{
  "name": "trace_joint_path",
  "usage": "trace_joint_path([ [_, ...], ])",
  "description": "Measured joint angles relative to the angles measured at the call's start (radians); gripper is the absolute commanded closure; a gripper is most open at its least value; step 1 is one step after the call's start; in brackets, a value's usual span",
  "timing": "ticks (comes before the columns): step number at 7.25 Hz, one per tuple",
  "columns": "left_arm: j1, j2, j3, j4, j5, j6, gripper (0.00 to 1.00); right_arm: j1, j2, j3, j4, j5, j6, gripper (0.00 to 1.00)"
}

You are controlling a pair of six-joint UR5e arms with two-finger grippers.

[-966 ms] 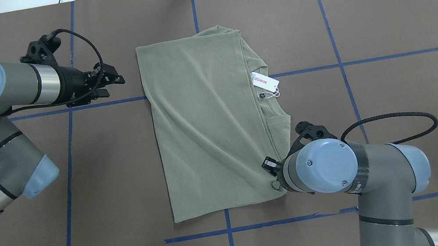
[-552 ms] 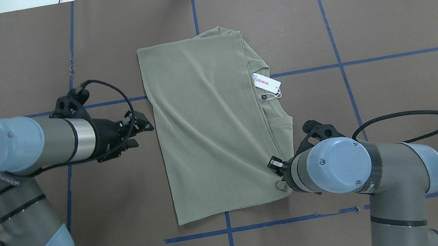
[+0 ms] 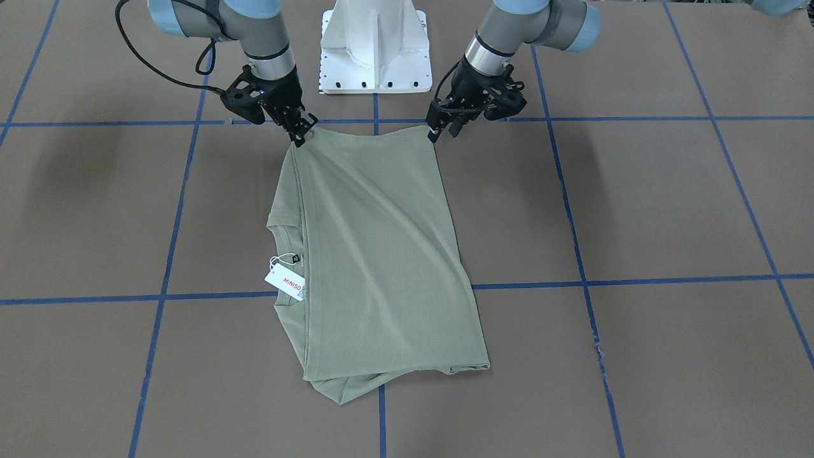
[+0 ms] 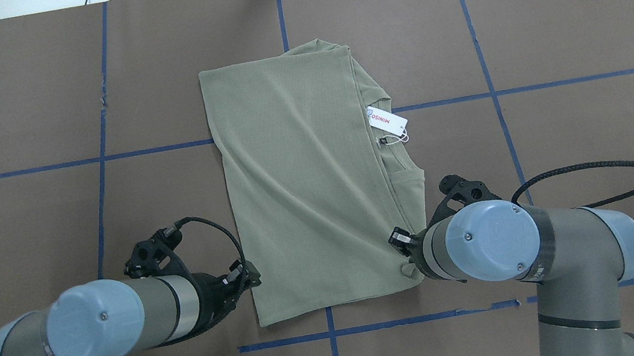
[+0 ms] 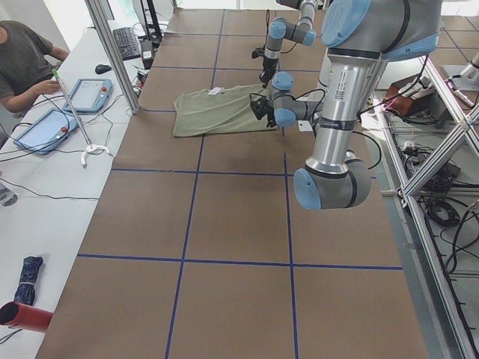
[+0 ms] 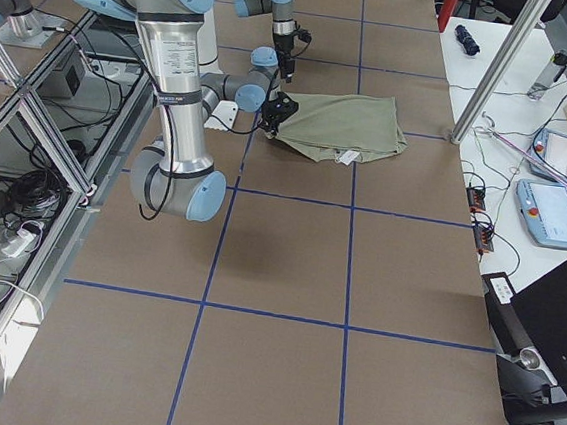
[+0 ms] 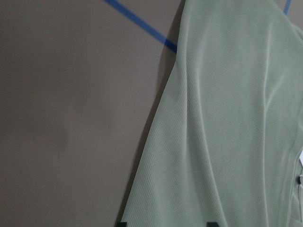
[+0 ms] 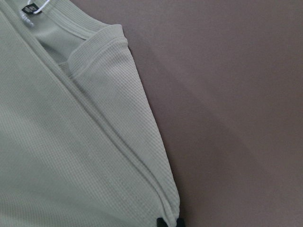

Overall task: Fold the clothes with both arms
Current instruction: 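Lower the left gripper to the shirt's other near corner while the right gripper holds, then grasp both near corners of the shirt with the left and right grippers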

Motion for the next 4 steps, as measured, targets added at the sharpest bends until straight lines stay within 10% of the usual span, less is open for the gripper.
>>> trace_joint_path([
  [4, 0.058, -0.041, 0.068, 0.005, 0.038, -0.013, 0.53, -0.001, 0.002, 0.000, -0.001, 0.000, 0.000, 1.00],
])
